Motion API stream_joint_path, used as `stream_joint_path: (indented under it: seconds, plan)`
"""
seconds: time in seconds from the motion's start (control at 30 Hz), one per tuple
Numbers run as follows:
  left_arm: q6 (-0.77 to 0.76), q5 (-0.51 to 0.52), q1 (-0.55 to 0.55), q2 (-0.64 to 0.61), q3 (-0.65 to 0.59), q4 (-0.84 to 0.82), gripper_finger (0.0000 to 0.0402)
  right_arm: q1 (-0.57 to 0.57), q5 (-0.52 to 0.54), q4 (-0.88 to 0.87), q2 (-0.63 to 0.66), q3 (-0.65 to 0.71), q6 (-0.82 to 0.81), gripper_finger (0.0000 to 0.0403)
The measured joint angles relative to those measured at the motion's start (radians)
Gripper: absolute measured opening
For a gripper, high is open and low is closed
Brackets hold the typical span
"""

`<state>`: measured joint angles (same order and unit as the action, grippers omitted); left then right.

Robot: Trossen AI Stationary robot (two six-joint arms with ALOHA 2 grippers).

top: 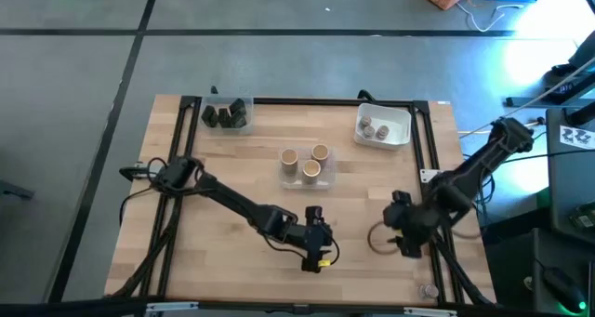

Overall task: Sort spices by type
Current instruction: Put the brown seasoning bottle into the white bin

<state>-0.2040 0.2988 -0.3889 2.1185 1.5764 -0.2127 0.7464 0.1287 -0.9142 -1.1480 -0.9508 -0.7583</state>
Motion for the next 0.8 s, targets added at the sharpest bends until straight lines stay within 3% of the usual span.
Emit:
stream_joint_path:
  seconds: [0.23, 0.43, 0.53, 0.8]
  plan:
    - [-0.059, 0.084, -0.040, 0.000, 0.000, 0.000, 0.0255, 0.168, -0.104, -0.090, -0.214, -0.148, -0.214, 0.0280]
    - [-0.063, 0.137, -0.063, 0.000, 0.000, 0.033, 0.0255, 0.288, -0.295, -0.078, -0.356, -0.177, -0.431, 0.0280]
    - [-0.063, 0.141, -0.065, 0.000, 0.000, 0.052, 0.0255, 0.341, -0.376, -0.063, -0.403, -0.177, -0.525, 0.0280]
    - [-0.077, 0.142, -0.064, 0.000, 0.000, 0.071, 0.0255, 0.427, -0.429, 0.014, -0.451, -0.177, -0.675, 0.0280]
